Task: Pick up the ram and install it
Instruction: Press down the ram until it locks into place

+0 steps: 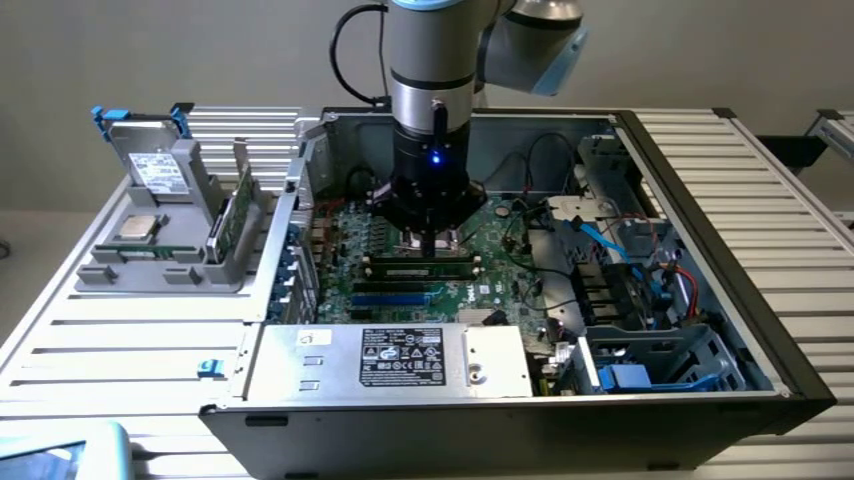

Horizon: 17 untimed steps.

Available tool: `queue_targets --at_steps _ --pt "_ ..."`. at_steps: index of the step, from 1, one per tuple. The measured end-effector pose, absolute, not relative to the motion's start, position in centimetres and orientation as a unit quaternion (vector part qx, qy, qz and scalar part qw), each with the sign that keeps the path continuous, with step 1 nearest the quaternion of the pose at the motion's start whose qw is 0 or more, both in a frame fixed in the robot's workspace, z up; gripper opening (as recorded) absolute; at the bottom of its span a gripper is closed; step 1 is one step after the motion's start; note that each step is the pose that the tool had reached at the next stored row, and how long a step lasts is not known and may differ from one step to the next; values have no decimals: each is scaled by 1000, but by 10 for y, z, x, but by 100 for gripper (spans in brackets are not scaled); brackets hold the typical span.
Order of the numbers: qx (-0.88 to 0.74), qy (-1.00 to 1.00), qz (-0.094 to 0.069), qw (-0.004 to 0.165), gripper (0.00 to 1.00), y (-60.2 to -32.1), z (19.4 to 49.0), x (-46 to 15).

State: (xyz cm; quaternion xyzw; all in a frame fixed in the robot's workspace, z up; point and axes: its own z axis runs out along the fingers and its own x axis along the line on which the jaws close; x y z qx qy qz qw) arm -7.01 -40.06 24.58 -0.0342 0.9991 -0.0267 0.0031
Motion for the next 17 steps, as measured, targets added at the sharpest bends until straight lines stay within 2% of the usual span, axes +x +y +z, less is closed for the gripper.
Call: queue_targets --at_steps 10,17 --pt "31 999 -27 2 11 -401 246 -70" --pt "42 998 -38 2 11 -401 246 -70"
